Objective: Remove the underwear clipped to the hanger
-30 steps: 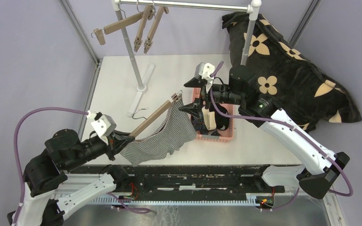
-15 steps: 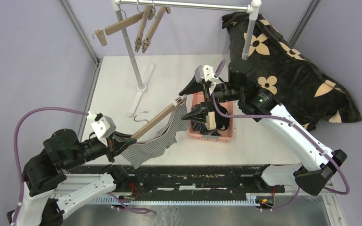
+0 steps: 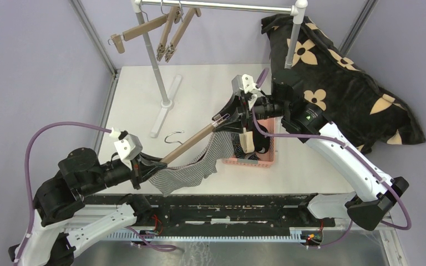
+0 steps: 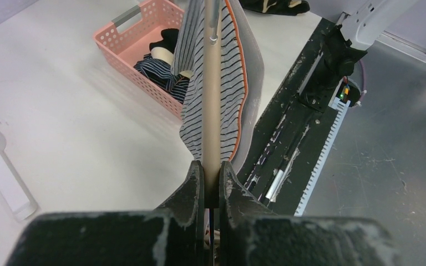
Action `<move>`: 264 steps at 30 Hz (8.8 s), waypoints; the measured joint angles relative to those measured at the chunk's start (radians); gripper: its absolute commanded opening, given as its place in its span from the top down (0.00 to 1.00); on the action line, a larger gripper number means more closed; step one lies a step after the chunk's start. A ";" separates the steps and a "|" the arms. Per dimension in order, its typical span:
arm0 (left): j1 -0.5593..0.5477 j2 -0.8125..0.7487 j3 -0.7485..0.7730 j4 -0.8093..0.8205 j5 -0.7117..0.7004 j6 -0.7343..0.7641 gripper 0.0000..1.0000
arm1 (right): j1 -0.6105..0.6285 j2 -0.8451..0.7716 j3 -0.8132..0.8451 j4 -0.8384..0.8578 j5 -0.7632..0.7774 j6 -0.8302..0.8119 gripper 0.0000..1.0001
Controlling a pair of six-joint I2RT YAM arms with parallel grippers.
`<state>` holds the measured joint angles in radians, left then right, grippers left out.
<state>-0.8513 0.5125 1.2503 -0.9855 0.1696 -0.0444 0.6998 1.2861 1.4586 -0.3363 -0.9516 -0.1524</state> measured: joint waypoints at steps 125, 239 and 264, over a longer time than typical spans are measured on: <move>0.002 0.286 -0.607 1.594 0.069 -0.272 0.80 | -0.146 -0.052 -0.413 1.329 0.196 1.003 0.99; 0.004 0.372 -0.507 1.423 0.129 -0.182 0.97 | -0.148 -0.121 -0.464 1.204 0.212 0.915 0.86; 0.016 0.645 0.439 0.290 -0.352 -0.123 0.97 | 0.211 -0.398 -0.687 0.245 0.736 0.431 0.49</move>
<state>-0.8356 1.1572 1.6894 -0.6960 -0.1822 -0.1677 0.9104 0.8883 0.7712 -0.0914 -0.2153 0.2790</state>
